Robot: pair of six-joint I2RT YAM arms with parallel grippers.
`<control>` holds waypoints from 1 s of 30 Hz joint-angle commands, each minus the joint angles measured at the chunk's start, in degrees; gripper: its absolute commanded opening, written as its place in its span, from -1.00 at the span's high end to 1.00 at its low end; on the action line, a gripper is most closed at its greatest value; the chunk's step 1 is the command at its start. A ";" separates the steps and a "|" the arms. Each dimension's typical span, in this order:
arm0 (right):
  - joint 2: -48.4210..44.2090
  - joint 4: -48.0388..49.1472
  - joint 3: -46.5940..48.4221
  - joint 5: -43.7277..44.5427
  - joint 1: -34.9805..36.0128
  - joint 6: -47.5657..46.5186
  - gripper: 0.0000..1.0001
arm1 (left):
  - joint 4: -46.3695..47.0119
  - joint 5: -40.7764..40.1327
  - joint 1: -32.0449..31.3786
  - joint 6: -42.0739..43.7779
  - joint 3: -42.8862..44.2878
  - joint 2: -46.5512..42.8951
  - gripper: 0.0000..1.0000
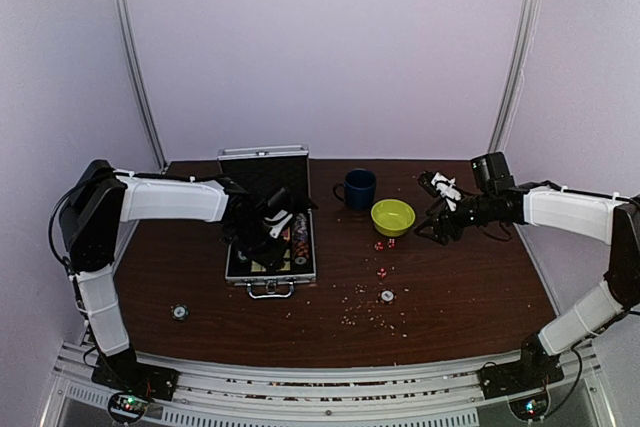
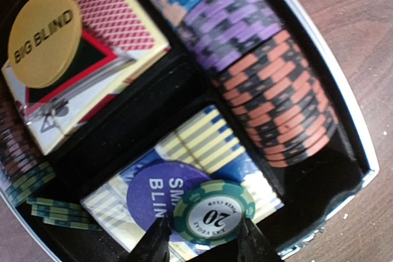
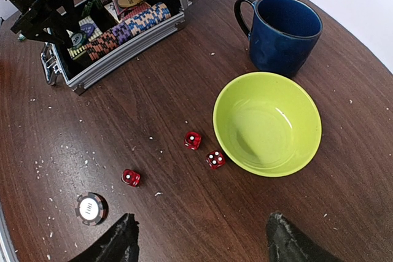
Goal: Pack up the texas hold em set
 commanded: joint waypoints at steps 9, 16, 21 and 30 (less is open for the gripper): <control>0.36 -0.59 1.14 -0.19 -0.06 -0.40 -0.43 | 6.84 8.42 -0.36 2.06 -0.47 0.76 0.40; 0.62 -0.63 1.22 -0.18 -0.06 -0.43 -0.43 | 7.76 9.81 -0.14 2.53 -0.01 1.79 0.42; 0.80 -0.68 1.23 0.03 -0.04 -0.47 -0.43 | 8.03 9.59 -0.14 3.33 0.16 2.36 0.43; 0.29 1.20 3.41 -2.99 0.47 6.90 -0.40 | 6.59 2.95 -0.06 4.66 -0.74 -0.95 0.38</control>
